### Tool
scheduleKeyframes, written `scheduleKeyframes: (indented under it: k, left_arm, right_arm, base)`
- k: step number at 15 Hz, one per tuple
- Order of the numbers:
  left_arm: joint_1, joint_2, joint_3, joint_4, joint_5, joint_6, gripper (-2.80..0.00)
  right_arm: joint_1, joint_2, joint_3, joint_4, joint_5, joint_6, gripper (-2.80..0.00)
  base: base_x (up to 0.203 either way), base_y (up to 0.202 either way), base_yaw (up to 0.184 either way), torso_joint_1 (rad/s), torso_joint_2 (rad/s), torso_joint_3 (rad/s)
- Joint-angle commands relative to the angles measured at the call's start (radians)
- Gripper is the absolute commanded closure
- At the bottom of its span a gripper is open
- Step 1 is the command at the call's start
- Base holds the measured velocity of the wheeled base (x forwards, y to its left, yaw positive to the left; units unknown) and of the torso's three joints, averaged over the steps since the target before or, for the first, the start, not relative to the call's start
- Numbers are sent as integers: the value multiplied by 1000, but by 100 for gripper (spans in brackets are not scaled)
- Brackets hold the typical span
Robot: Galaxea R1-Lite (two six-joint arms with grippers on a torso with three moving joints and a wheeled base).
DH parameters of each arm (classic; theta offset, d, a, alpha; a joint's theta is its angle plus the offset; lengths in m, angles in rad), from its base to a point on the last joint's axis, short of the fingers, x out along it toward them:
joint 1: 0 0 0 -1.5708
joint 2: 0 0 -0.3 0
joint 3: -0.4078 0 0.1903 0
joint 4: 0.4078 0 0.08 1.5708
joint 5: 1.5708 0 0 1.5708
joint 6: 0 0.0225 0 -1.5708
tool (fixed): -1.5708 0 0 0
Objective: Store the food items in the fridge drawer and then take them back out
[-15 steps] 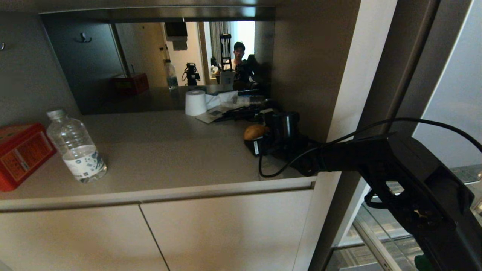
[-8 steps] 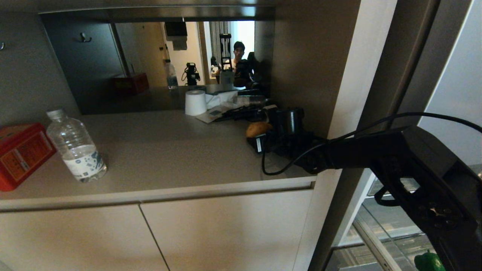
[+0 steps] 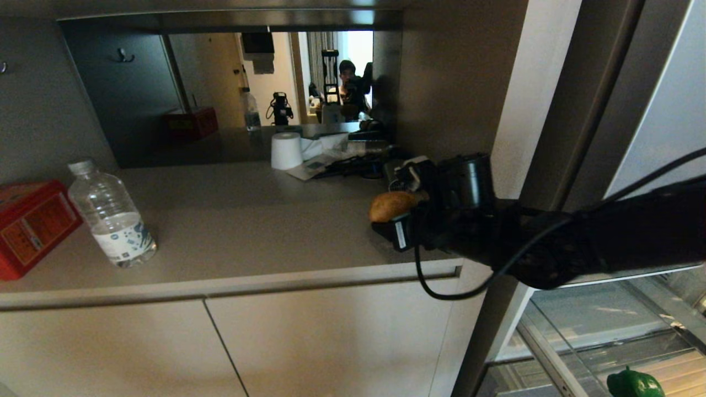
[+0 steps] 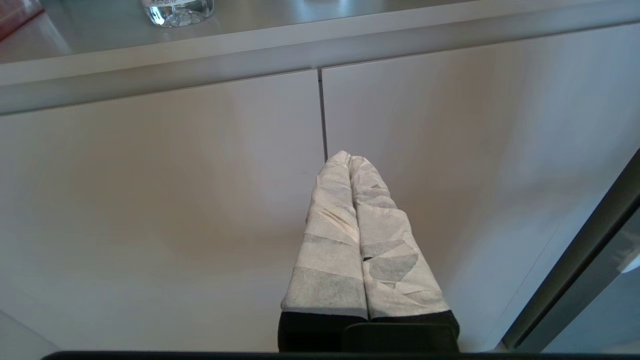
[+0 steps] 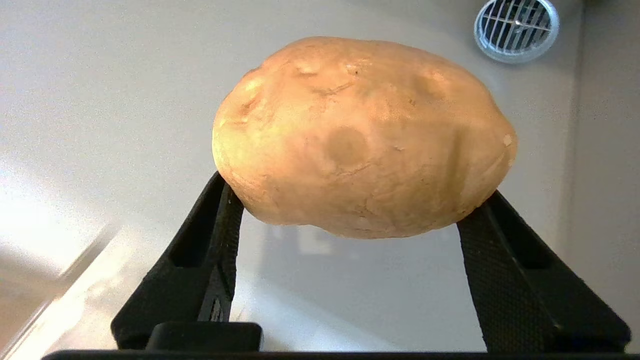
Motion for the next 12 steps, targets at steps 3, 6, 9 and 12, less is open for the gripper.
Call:
scheduleKeyframes:
  k: [3, 6, 9, 12]
  left_arm:
    - [0, 2, 0, 0, -3, 22, 0]
    - [0, 2, 0, 2, -5, 23, 0]
    - [0, 2, 0, 2, -5, 23, 0]
    - [0, 2, 0, 2, -5, 22, 0]
  right_arm:
    - [90, -531, 390, 35, -1, 2, 0]
    - [123, -871, 610, 189, -16, 11, 0]
    - [132, -1153, 757, 500, -60, 49, 0]
    - [107, -1264, 881, 706, -247, 185, 0]
  base:
    - [0, 0, 0, 0, 0, 0]
    - [0, 0, 0, 0, 0, 0]
    - [0, 0, 0, 0, 0, 0]
    - [0, 0, 0, 0, 0, 0]
